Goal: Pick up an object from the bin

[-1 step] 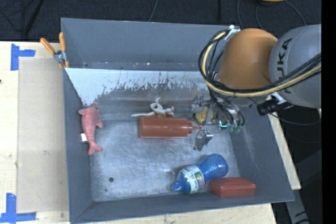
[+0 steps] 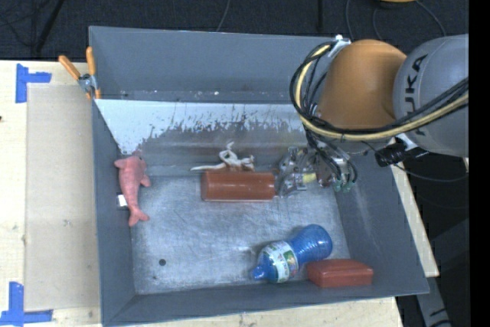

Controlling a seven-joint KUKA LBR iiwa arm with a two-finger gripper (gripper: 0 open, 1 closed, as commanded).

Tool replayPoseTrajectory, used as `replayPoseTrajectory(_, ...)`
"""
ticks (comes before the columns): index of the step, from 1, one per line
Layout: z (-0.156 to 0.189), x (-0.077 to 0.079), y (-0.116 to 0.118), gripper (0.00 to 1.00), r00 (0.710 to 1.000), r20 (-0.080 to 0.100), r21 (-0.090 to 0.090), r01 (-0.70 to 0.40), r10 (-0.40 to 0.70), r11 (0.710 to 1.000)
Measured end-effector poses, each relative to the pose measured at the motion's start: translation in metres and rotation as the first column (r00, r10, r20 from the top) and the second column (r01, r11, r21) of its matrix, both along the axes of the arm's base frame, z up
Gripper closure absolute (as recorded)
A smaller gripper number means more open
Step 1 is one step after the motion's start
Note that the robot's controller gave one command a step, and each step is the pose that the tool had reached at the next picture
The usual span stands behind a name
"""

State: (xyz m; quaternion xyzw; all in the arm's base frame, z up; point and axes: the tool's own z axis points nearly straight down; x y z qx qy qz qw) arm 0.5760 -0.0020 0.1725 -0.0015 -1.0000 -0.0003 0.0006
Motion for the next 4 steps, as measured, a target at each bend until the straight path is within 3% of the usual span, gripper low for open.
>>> replayPoseTrajectory(1,0.000,0.000,0.000,1.00,1.000,0.000,0.000,0.000,0.000,1.000)
replayPoseTrajectory(2,-0.026,0.035,0.005,1.00,1.000,0.006,-0.001,-0.024,0.024,1.000)
replayPoseTrajectory(4,0.002,0.042,-0.046,1.00,1.000,0.005,-0.002,-0.023,0.023,1.000)
